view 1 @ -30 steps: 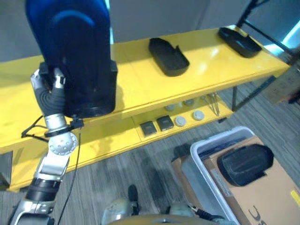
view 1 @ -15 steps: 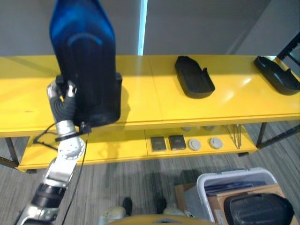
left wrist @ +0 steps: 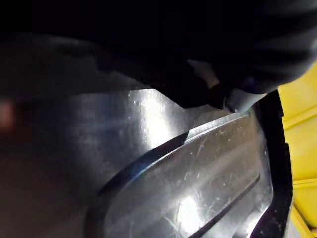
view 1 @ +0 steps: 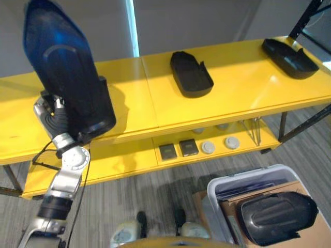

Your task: Move parts from the plastic box to the shelf.

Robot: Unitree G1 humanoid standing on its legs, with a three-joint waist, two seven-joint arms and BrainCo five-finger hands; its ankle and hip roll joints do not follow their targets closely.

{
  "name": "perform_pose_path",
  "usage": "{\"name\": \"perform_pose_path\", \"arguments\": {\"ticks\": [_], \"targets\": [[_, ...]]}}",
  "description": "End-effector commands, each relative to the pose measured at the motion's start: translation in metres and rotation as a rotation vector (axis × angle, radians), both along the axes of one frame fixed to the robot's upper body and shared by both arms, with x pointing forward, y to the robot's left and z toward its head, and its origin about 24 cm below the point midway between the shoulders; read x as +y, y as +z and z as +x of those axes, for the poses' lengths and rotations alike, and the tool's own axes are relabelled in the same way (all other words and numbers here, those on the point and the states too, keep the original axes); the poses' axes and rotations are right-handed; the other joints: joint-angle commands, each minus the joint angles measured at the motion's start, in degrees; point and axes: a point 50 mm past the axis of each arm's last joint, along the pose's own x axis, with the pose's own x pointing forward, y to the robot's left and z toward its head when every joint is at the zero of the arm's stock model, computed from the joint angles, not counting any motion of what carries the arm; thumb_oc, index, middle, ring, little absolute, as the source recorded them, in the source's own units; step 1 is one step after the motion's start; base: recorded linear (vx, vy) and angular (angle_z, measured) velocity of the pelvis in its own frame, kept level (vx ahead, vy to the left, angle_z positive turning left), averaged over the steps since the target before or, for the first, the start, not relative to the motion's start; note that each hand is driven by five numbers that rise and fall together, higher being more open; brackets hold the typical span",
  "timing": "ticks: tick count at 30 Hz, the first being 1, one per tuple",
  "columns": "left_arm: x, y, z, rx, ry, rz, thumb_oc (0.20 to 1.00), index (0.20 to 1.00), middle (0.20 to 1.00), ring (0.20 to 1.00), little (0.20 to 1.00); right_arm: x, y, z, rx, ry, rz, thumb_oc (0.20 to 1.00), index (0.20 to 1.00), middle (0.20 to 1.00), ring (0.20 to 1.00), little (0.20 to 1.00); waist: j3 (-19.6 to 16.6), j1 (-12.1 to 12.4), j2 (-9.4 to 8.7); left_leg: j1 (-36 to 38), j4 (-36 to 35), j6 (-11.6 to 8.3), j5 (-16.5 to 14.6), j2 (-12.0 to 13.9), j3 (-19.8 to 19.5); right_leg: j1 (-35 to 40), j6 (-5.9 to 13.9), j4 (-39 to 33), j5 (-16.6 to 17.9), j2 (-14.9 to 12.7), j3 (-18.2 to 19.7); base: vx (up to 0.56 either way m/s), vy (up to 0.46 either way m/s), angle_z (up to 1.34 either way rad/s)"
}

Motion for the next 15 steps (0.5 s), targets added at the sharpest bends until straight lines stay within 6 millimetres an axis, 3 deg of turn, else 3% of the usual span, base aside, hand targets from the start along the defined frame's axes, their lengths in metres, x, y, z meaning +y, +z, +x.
{"name": "perform_pose_path", "arguments": {"ticks": [1,2,3,5,7,9,11,12,15], "targets": [[0.012,0.042,-0.001,-0.198,0.002,-0.007,0.2,0.2,0.2,0.2,0.2,-0.018,0.006,0.007,-0.045,-0.103,-0.027,1.0,1.0,1.0,1.0,1.0,0.16,0.11,1.4,0.8,-6.46,-1.28,6.01,6.18,3.32,5.18,4.46,1.77,-7.29,-1.96,0.03,0.27,0.579,0.32],[0.014,0.036,0.002,-0.172,-0.014,-0.011,0.2,0.2,0.2,0.2,0.2,-0.017,0.006,0.016,-0.077,-0.248,-0.027,1.0,1.0,1.0,1.0,1.0,-1.15,0.77,1.34,-0.11,-4.67,0.64,3.43,4.4,2.58,6.7,5.82,3.58,-8.77,-4.18,0.71,0.2,0.386,-0.05],[0.014,0.036,0.003,-0.167,-0.018,-0.007,0.2,0.2,0.2,0.2,0.2,-0.017,0.006,0.015,-0.075,-0.252,-0.029,1.0,1.0,1.0,1.0,1.0,-1.34,0.85,1.23,-0.24,-4.31,1.09,2.9,3.99,2.7,6.87,6.05,4.06,-9.08,-4.56,0.68,0.25,0.469,-0.35],[0.009,0.038,0.007,-0.15,-0.05,-0.007,0.2,0.2,0.2,0.2,0.2,-0.015,0.005,0.013,-0.055,-0.159,-0.04,1.0,1.0,1.0,1.0,1.0,-1.77,1.3,1.26,-0.05,-3.03,2.85,1.31,2.19,2.75,5.64,7.12,9.56,-10.04,-7.13,-1.09,0.13,0.288,-0.25],[0.001,0.038,0.011,-0.144,-0.092,-0.003,0.2,0.2,0.2,0.2,0.2,-0.011,0.003,0.011,-0.066,-0.078,-0.053,1.0,1.0,1.0,1.0,1.0,-0.71,1.19,1.95,1.49,-2.39,4.25,0.05,0.7,1.14,0.87,6.34,18.9,-9.21,-9.31,-1.84,0.14,0.336,-0.25],[-0.003,0.037,0.012,-0.135,-0.117,-0.011,0.2,0.2,0.2,0.2,0.2,-0.005,0.002,0.013,-0.075,-0.107,-0.033,1.0,1.0,1.0,1.0,1.0,0.13,0.84,2.04,3.8,-2.96,5.2,-0.89,-0.42,0.21,-2.85,5.97,22.42,-8.07,-8.86,-0.97,0.12,0.164,0.11],[-0.006,0.034,0.014,-0.122,-0.131,-0.017,0.2,0.2,0.2,0.2,0.2,0.0,0.001,0.013,-0.068,-0.101,-0.016,1.0,1.0,1.0,1.0,1.0,0.3,-0.33,1.79,6.08,-4.9,5.69,-1.69,-1.6,-1.36,-4.78,5.58,18.0,-8.13,-4.69,1.01,0.12,-0.042,0.25],[-0.011,0.037,0.018,-0.118,-0.157,-0.029,0.2,0.2,0.2,0.2,0.2,0.003,0.0,0.01,-0.062,-0.066,-0.001,1.0,1.0,1.0,1.0,1.0,0.16,-1.06,1.0,7.02,-6.45,6.19,-2.42,-2.8,-2.36,-6.13,6.33,12.53,-5.23,-3.49,3.1,0.11,-0.096,0.43],[-0.017,0.038,0.019,-0.106,-0.194,-0.034,0.2,0.2,0.2,0.2,0.2,0.01,-0.003,0.009,-0.066,-0.054,0.029,1.0,1.0,1.0,1.0,1.0,0.43,-1.77,0.22,8.82,-7.83,6.57,-3.43,-3.26,-2.36,-8.28,7.59,7.63,-1.08,-2.76,4.89,0.11,-0.143,0.49]]}}
